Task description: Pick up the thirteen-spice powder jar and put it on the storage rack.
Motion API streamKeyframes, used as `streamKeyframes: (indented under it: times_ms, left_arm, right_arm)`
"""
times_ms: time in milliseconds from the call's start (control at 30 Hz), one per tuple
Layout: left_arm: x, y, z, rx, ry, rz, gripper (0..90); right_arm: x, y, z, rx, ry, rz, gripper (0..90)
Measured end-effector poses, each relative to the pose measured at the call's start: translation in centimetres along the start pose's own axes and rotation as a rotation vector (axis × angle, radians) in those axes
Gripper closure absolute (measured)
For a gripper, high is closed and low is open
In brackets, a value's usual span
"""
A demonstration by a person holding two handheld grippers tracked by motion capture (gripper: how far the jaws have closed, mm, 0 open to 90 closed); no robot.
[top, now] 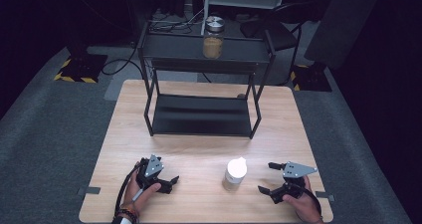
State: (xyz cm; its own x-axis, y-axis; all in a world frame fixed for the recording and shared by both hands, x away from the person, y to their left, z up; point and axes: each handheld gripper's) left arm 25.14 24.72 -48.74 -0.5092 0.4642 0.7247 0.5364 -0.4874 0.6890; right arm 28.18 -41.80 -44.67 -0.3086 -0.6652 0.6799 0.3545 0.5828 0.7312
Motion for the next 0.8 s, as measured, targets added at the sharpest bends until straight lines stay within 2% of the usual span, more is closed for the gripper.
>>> streamKeyframes:
  times_ms: [167,367,733,800]
  left_arm:
    - [0.0,0.0,0.0,0.001,0.0,0.0,0.4]
    - [0.0,0.0,0.0,0.002,0.0,0.0,0.4]
    - [0.0,0.0,0.0,0.004,0.002,-0.001,0.4]
    - [0.0,0.0,0.0,0.005,0.002,-0.001,0.4]
  right_arm:
    - [-0.7,1.5,-0.2,0.037,0.056,0.007,0.4]
    - [-1.6,2.7,0.0,0.081,0.089,-0.011,0.4]
    - [-3.2,4.2,0.9,0.11,0.097,-0.026,0.4]
    - [-3.5,4.4,1.0,0.103,0.1,-0.027,0.4]
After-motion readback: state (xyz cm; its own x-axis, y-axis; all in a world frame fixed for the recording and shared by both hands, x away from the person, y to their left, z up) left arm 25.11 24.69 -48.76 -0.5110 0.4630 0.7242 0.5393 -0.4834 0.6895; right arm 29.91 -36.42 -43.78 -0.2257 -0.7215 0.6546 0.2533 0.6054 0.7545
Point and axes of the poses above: each handheld gripper's, and its own axes: x roughly backward along the jaws, y roughly out of its top, z roughly to its left, and after that the axes turned 13 degrees about z, right-handed
